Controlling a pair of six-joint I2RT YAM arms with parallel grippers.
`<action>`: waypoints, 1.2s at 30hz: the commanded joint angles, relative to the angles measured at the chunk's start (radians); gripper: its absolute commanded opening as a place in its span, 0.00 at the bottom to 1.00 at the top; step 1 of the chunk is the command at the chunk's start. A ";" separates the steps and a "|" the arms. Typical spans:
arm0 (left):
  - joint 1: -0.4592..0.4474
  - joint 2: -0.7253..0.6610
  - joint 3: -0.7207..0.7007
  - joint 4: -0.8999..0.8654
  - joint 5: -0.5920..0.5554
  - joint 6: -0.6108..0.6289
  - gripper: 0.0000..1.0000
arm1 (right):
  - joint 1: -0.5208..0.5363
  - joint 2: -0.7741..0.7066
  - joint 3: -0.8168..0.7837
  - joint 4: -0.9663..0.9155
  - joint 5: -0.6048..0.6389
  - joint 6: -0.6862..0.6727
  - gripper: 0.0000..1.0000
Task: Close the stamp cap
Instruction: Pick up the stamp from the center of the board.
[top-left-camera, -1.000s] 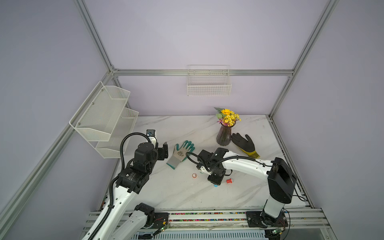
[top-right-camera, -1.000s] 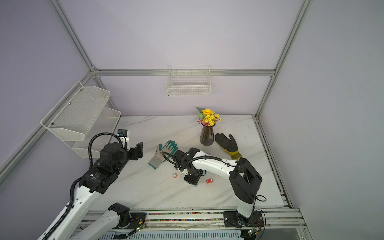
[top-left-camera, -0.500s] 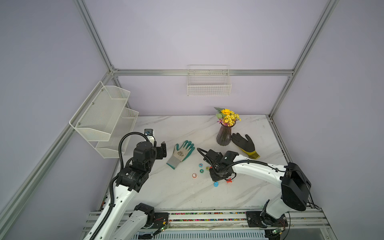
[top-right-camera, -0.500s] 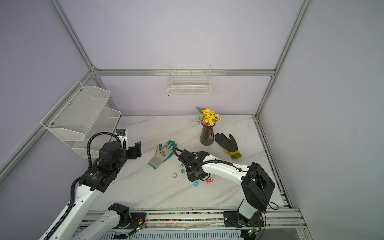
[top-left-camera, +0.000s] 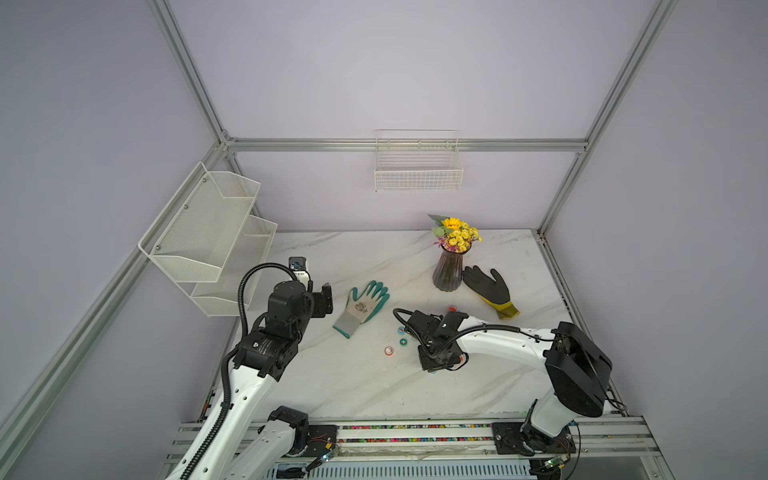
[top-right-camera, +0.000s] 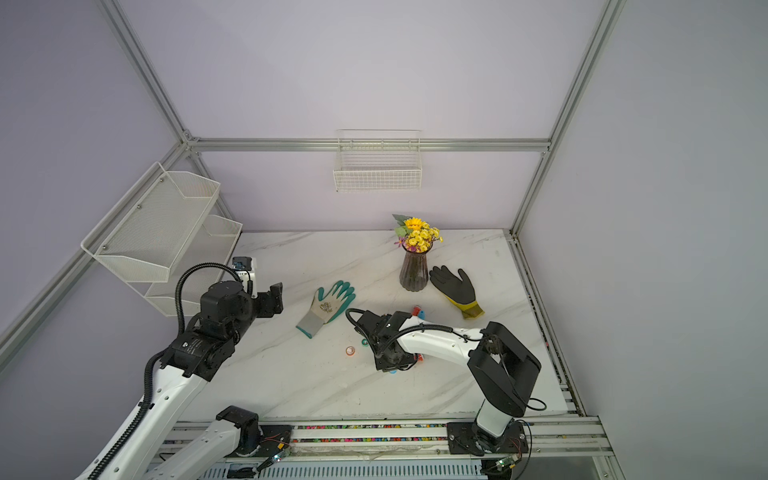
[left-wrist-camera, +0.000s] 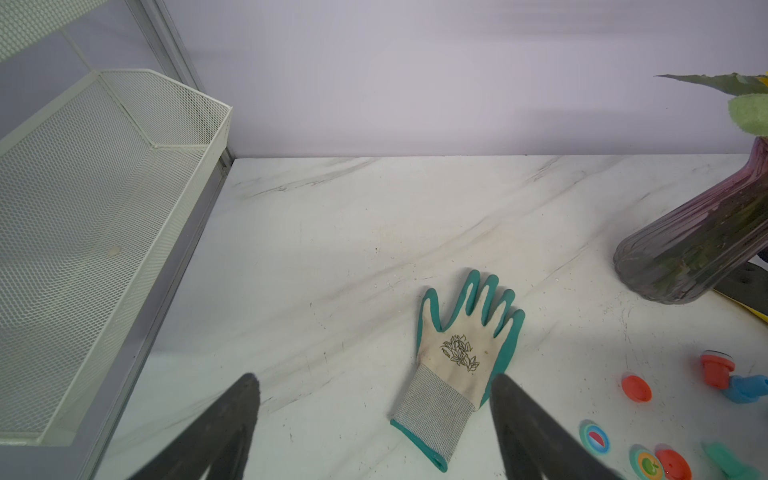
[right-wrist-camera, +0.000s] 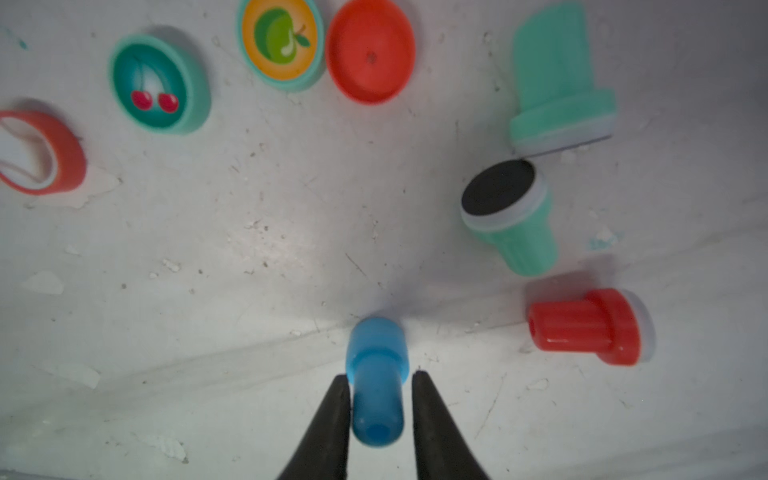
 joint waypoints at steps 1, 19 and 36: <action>0.011 -0.003 0.008 0.023 -0.003 -0.011 0.86 | 0.010 0.016 -0.009 0.035 -0.006 0.025 0.22; 0.023 -0.004 0.007 0.023 -0.001 -0.013 0.86 | 0.016 0.014 -0.037 0.075 -0.011 0.043 0.00; 0.035 0.005 0.007 0.021 -0.004 -0.012 0.86 | -0.519 -0.077 0.249 -0.105 0.011 -0.352 0.00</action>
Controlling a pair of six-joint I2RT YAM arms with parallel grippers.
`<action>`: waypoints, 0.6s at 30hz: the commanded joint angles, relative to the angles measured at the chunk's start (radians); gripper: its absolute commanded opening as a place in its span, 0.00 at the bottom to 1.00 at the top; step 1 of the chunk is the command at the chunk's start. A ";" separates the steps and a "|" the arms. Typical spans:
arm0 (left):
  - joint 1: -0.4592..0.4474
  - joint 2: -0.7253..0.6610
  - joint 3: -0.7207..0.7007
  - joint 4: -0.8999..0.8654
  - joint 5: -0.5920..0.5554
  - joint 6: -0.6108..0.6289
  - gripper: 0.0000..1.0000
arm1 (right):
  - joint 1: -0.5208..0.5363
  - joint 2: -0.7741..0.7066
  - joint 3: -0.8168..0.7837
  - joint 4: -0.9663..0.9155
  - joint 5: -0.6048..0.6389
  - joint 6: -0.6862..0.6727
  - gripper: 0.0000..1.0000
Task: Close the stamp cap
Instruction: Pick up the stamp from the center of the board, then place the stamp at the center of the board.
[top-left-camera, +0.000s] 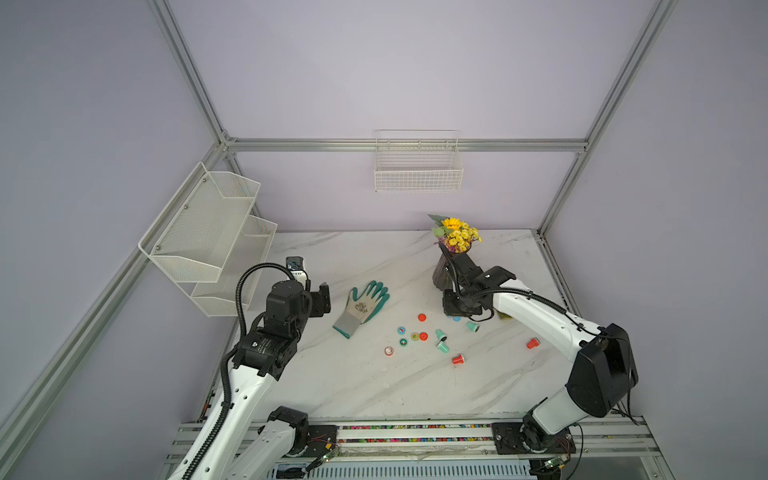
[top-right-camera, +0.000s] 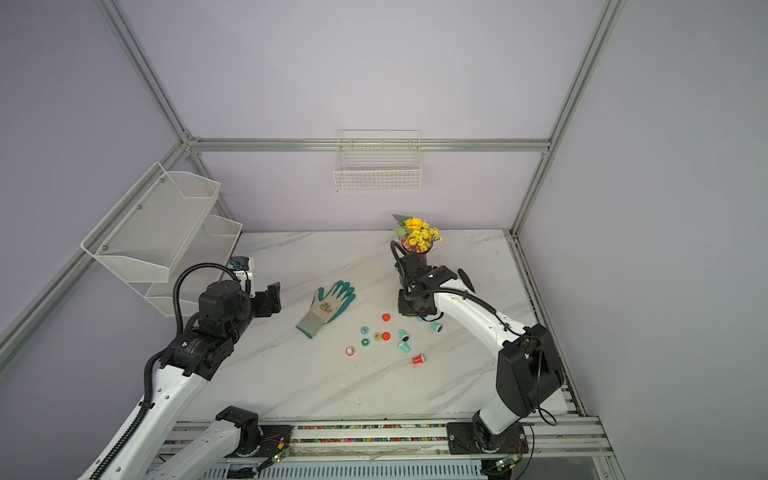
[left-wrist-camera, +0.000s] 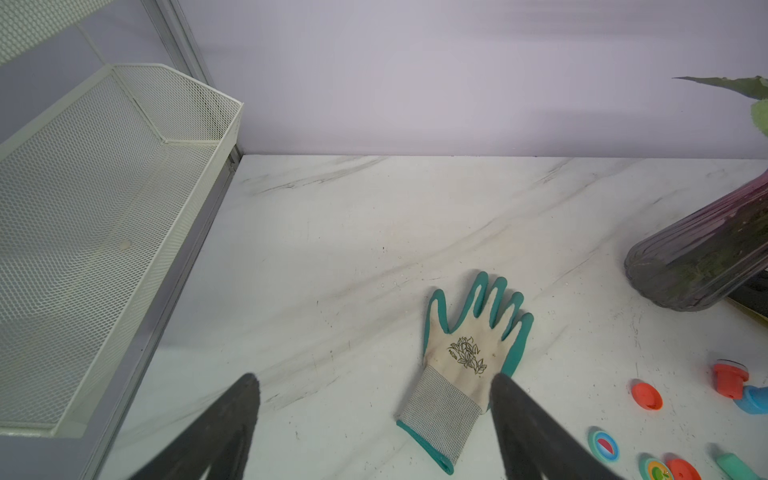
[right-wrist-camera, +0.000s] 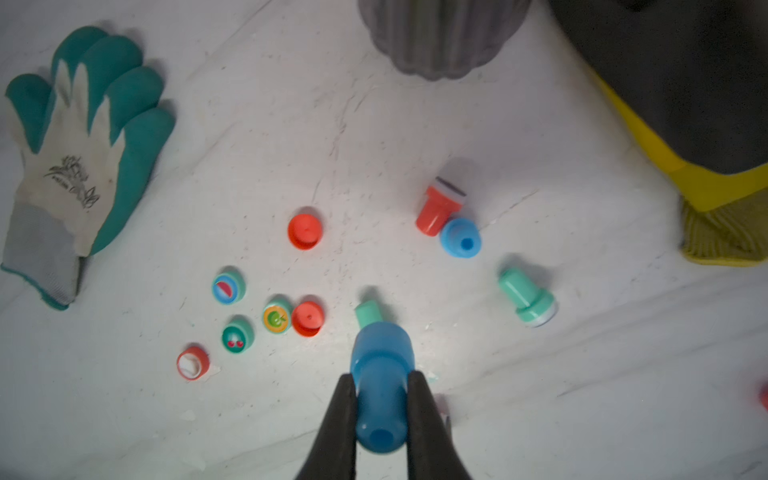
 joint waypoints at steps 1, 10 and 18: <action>0.011 0.003 0.009 0.021 -0.007 -0.009 0.86 | -0.097 0.024 0.027 -0.046 0.024 -0.125 0.00; 0.014 0.008 0.006 0.020 -0.008 -0.010 0.86 | -0.226 0.222 0.030 0.084 0.001 -0.213 0.00; 0.017 0.018 0.008 0.018 -0.007 -0.010 0.86 | -0.236 0.296 0.044 0.121 0.008 -0.225 0.17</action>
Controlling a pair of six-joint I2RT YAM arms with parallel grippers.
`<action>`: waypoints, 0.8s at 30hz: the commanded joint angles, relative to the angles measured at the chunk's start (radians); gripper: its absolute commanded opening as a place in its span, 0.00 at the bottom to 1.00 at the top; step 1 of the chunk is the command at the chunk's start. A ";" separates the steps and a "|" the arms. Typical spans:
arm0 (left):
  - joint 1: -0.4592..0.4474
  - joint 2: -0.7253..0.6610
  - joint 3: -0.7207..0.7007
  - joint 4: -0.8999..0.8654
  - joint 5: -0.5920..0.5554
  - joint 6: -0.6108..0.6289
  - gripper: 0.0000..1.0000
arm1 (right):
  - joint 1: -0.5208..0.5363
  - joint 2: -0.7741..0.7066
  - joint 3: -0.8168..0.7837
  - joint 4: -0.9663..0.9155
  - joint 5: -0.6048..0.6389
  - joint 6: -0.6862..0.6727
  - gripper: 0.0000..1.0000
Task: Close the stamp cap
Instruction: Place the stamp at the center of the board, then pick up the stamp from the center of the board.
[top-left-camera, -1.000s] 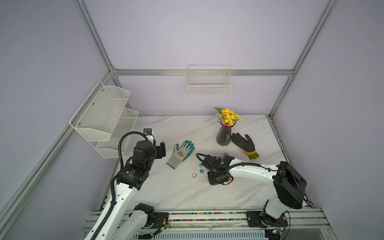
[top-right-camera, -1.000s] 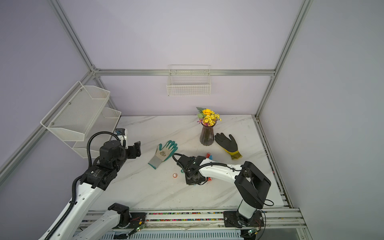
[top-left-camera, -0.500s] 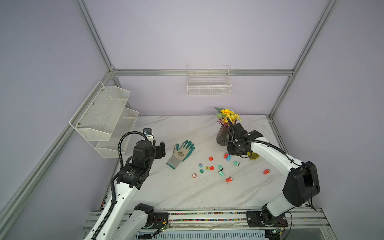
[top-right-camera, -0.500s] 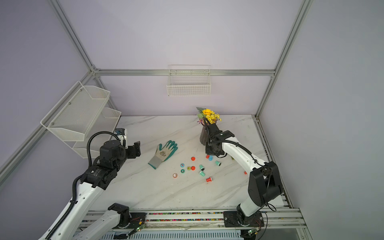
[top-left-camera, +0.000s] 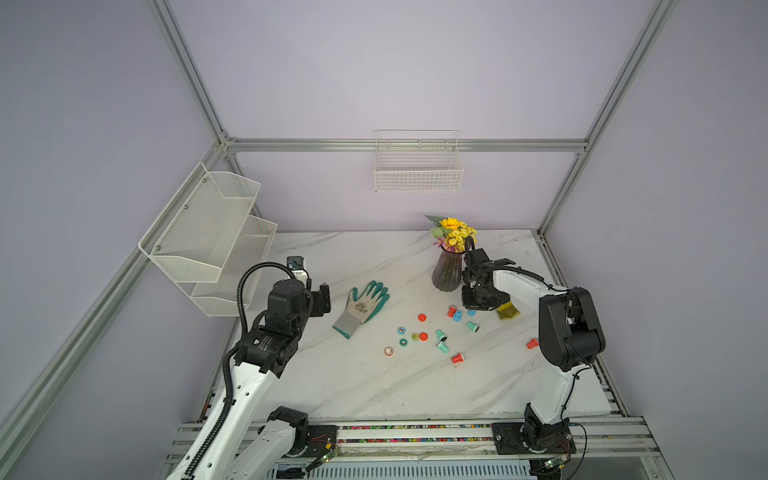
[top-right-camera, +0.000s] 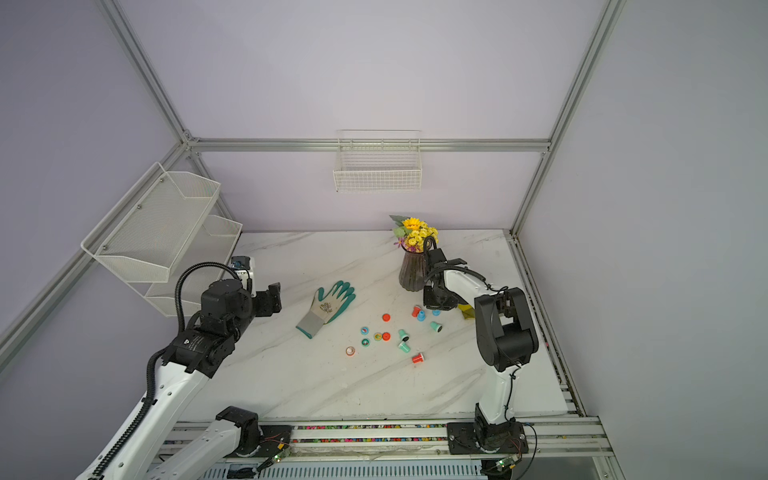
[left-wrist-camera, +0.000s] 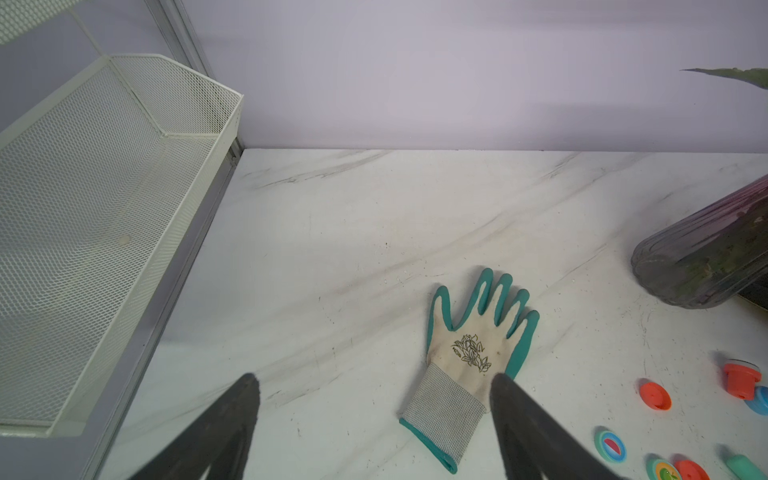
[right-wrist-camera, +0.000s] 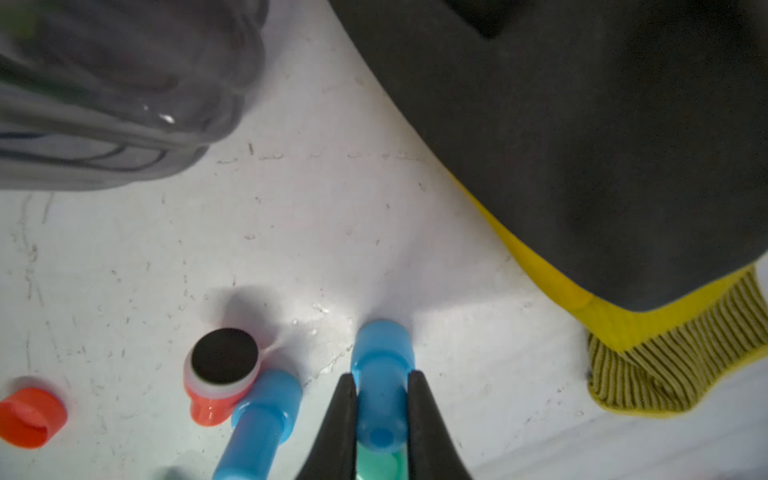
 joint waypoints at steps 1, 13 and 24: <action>0.009 -0.003 0.008 0.018 -0.007 -0.011 0.86 | -0.005 -0.012 0.016 0.015 0.004 -0.021 0.21; 0.012 -0.005 0.008 0.020 -0.001 -0.012 0.87 | 0.001 -0.250 -0.105 -0.038 0.003 0.036 0.38; 0.015 -0.002 0.008 0.018 0.008 -0.015 0.86 | 0.068 -0.317 -0.304 0.174 -0.032 -0.097 0.41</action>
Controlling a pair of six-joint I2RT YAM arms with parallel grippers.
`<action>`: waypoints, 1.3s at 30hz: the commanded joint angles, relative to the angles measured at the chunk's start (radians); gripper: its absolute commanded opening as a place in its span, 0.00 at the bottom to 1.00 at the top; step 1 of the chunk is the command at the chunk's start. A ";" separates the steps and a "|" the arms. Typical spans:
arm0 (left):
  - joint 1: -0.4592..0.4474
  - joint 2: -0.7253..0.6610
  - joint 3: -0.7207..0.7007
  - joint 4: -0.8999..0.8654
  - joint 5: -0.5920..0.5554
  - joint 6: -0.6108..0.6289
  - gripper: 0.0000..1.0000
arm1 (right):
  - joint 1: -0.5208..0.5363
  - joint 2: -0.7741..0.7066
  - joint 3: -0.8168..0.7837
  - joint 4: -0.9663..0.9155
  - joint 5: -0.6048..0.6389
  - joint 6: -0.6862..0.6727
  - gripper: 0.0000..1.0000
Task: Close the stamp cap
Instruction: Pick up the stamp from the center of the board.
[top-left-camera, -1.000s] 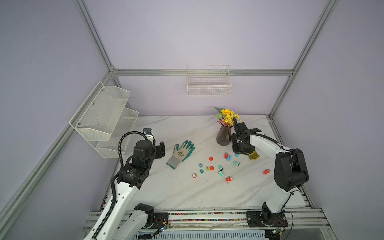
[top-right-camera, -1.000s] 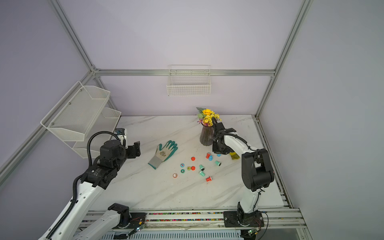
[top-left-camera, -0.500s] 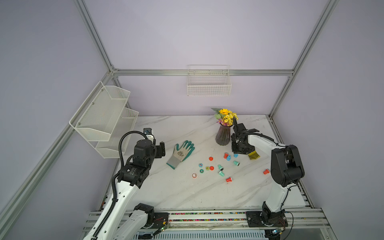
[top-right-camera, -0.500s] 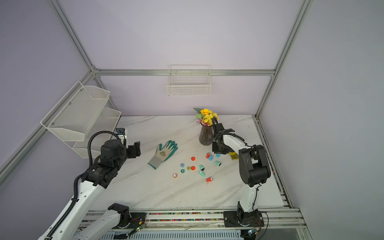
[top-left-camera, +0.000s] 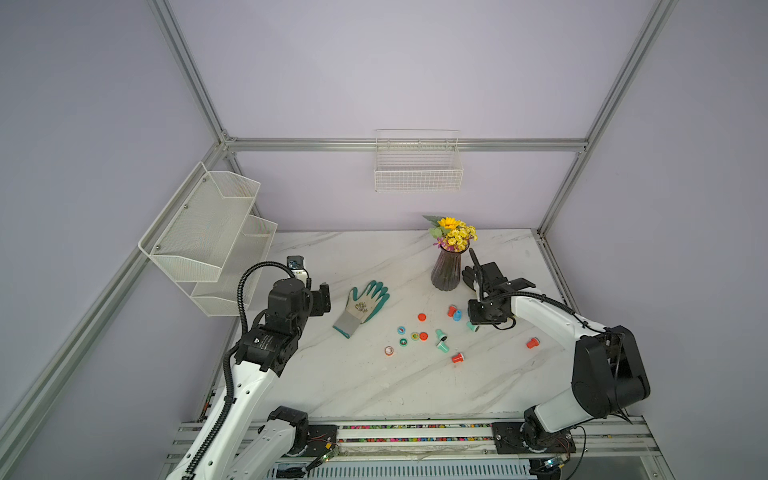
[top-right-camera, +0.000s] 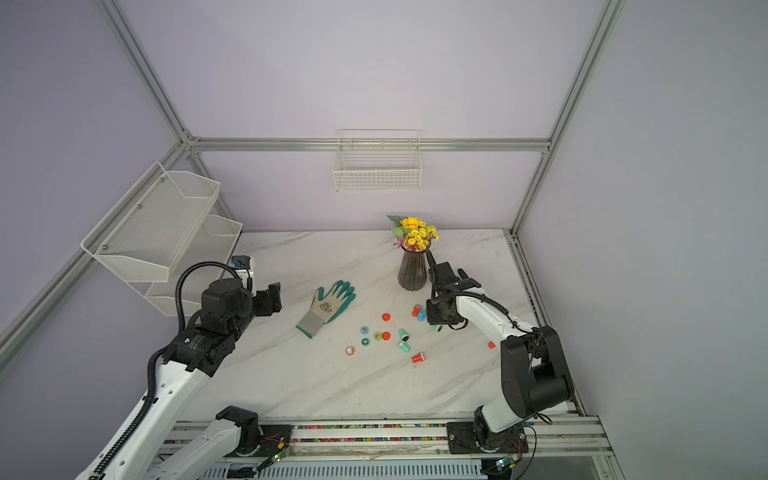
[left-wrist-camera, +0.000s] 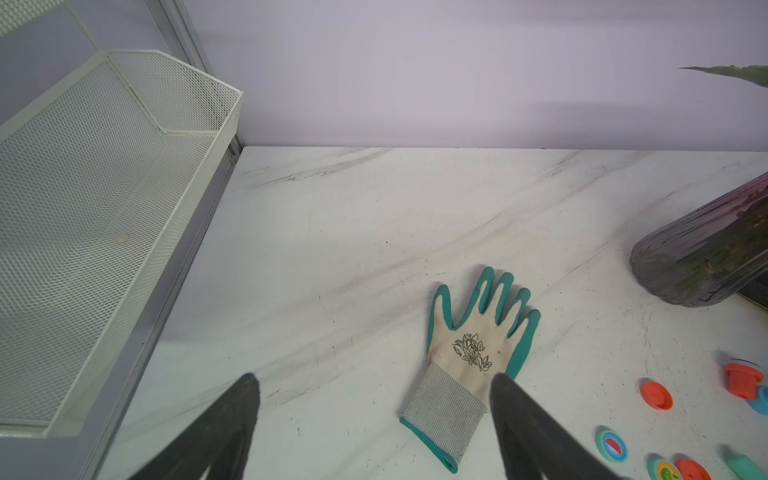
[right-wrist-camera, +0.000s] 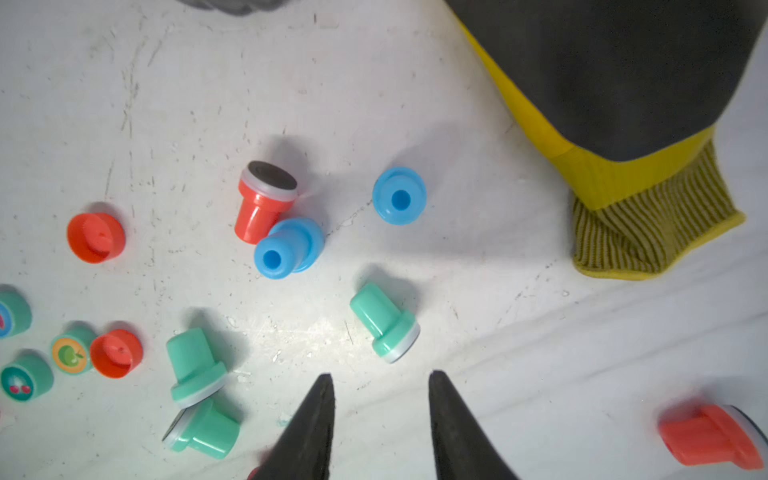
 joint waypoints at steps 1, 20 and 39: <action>0.009 -0.004 0.009 0.016 0.001 -0.014 0.86 | 0.025 0.020 -0.009 0.119 0.012 -0.051 0.41; 0.011 0.006 0.008 0.010 -0.003 -0.017 0.87 | 0.054 0.143 -0.032 0.118 0.100 -0.015 0.35; 0.011 0.003 0.011 0.032 0.085 -0.006 0.83 | 0.054 0.094 0.000 0.044 0.083 0.065 0.07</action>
